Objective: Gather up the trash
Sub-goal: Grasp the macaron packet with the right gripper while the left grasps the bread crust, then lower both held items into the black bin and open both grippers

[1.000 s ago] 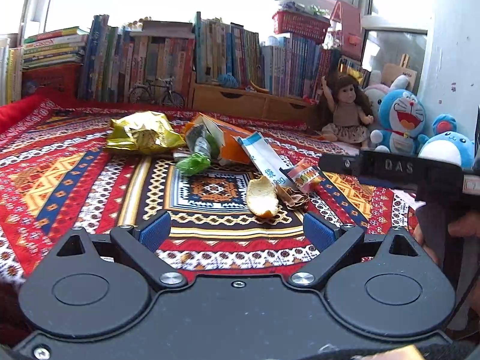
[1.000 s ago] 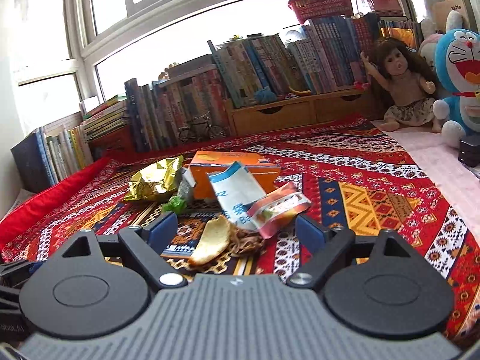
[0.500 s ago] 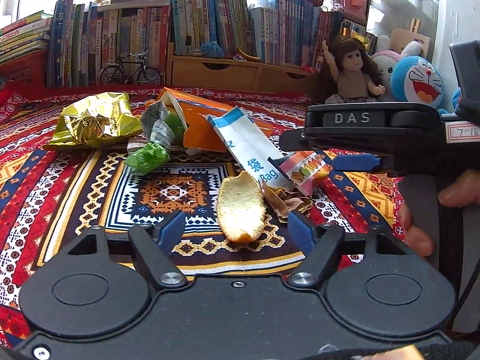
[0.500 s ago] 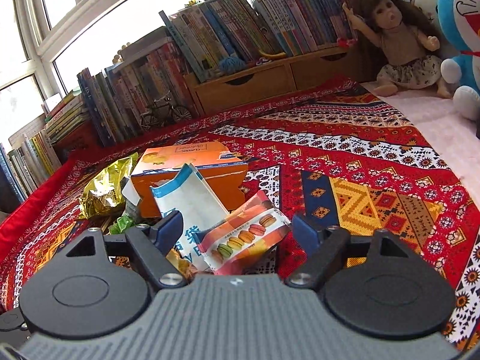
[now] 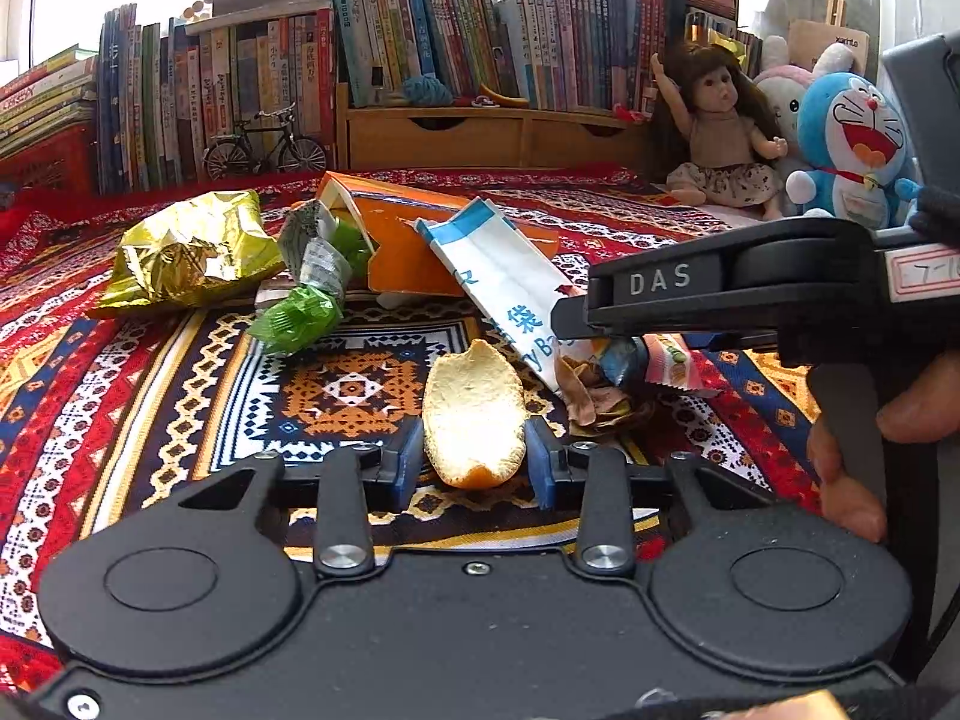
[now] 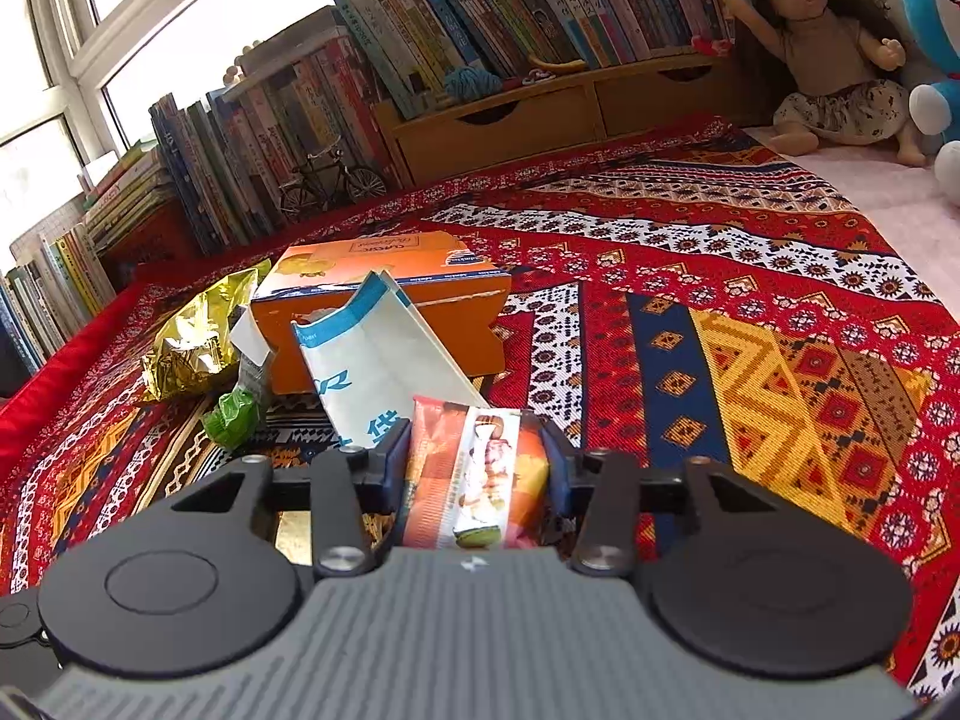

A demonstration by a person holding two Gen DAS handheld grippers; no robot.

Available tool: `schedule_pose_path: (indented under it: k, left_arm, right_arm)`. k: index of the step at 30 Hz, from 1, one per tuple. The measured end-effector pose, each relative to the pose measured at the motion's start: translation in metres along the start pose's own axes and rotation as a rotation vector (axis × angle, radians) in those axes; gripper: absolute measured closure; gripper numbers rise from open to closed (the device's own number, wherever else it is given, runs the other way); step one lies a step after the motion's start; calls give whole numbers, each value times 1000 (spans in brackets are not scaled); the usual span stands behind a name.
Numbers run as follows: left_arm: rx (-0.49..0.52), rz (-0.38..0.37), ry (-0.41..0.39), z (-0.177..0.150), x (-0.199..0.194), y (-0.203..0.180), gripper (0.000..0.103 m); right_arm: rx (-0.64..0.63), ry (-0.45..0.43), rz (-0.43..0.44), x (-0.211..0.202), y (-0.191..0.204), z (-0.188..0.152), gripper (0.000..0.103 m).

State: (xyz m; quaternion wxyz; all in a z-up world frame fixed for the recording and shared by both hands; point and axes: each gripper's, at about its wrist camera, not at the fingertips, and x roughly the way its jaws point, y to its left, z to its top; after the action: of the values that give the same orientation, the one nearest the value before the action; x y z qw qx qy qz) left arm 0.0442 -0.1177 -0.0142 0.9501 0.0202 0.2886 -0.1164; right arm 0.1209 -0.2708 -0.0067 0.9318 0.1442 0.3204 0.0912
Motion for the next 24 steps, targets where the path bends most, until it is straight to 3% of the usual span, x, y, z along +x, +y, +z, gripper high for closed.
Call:
schedule_pose_path:
  k: [9,24]
  left_arm:
    - [-28,11,-30,0,-26,18,69]
    - [-47,24,-30,-11,-70,41,69]
  right_arm:
    - [-67,-50,45,-29,15,-3,55]
    - [-175,-56,129,-64,55,-28,55]
